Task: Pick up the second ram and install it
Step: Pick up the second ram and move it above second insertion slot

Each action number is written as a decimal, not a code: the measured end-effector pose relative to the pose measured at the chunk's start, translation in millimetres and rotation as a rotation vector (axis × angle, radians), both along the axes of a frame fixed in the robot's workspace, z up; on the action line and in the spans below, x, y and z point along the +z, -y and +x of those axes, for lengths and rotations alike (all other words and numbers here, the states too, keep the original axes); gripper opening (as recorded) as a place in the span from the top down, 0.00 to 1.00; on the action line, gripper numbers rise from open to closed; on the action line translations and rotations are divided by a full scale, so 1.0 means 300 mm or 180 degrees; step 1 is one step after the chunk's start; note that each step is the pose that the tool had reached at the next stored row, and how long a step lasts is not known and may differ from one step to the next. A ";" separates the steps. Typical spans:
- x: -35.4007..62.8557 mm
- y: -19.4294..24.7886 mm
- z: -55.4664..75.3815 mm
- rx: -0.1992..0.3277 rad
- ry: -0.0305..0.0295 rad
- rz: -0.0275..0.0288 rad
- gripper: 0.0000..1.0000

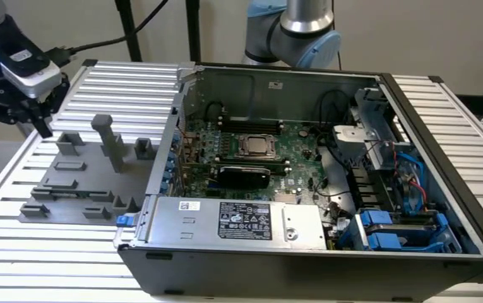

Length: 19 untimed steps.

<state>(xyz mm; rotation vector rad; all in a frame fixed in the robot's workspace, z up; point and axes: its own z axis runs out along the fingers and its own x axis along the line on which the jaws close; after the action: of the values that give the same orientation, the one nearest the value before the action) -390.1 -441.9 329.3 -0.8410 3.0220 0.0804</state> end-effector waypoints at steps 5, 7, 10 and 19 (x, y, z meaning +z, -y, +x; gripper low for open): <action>-0.013 0.000 0.000 0.0290 0.0000 0.0000 1.00; -0.019 0.000 0.000 0.0408 0.0000 0.0000 1.00; -0.027 0.000 0.000 0.0580 0.0000 0.0000 1.00; -0.051 0.000 0.000 0.1100 0.0000 0.0000 1.00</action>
<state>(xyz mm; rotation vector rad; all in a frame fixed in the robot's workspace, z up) -390.1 -441.9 314.0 -1.3518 2.8405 0.0805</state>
